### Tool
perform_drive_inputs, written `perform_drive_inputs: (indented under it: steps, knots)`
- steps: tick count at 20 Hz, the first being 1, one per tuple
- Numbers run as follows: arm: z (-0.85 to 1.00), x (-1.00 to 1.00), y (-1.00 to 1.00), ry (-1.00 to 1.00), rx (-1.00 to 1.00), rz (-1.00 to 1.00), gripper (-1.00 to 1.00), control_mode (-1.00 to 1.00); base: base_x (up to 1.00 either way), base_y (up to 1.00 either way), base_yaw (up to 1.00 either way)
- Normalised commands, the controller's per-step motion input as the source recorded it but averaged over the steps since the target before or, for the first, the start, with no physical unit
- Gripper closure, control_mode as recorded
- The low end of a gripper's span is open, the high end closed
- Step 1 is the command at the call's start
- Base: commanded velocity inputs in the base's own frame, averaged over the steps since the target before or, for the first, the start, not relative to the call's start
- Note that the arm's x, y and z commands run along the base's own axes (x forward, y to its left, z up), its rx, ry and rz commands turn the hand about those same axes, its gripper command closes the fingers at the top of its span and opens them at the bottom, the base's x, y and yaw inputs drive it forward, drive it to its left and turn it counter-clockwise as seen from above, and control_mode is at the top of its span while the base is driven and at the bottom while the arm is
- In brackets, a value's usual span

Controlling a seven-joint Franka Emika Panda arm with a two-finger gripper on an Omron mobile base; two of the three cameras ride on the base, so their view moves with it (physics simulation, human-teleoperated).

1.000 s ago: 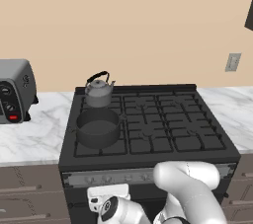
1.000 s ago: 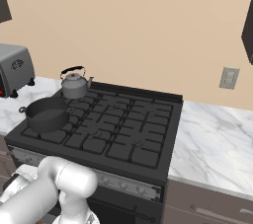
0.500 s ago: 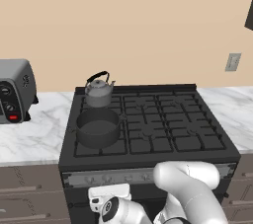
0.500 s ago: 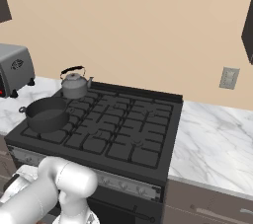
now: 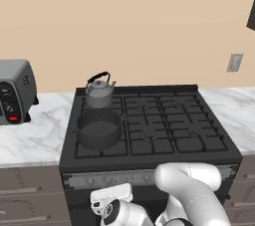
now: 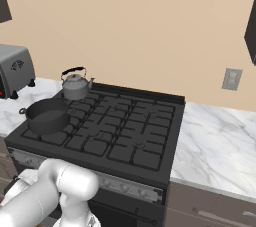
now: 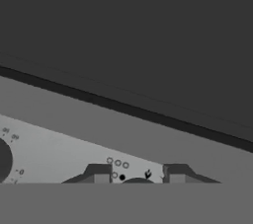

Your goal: Pick the kettle from the cabinet and place it on a stove burner. Then pick the pot from the counter and place it on another stove burner. Finally, turn both burners on.

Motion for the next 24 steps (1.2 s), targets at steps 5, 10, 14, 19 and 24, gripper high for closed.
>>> perform_drive_inputs:
  steps: [5, 10, 14, 19, 24]
  knots:
    - [0.06, -0.01, 0.0, 0.0, -0.19, 0.0, 1.0, -1.0, 0.0, 0.0, 0.0]
    - [0.06, -0.07, 0.0, 0.0, -0.19, 0.0, 1.0, -1.0, 0.0, 0.0, 0.0]
    - [0.09, -0.09, 0.0, 0.0, -0.2, 0.0, 1.0, -1.0, 0.0, 0.0, 0.0]
    - [0.09, -0.12, 0.0, 0.0, -0.2, 0.0, 1.0, -1.0, 0.0, 0.0, 0.0]
    - [0.02, -0.12, 0.05, 0.0, -0.16, 0.0, 1.0, -1.0, 0.0, 0.0, 0.0]
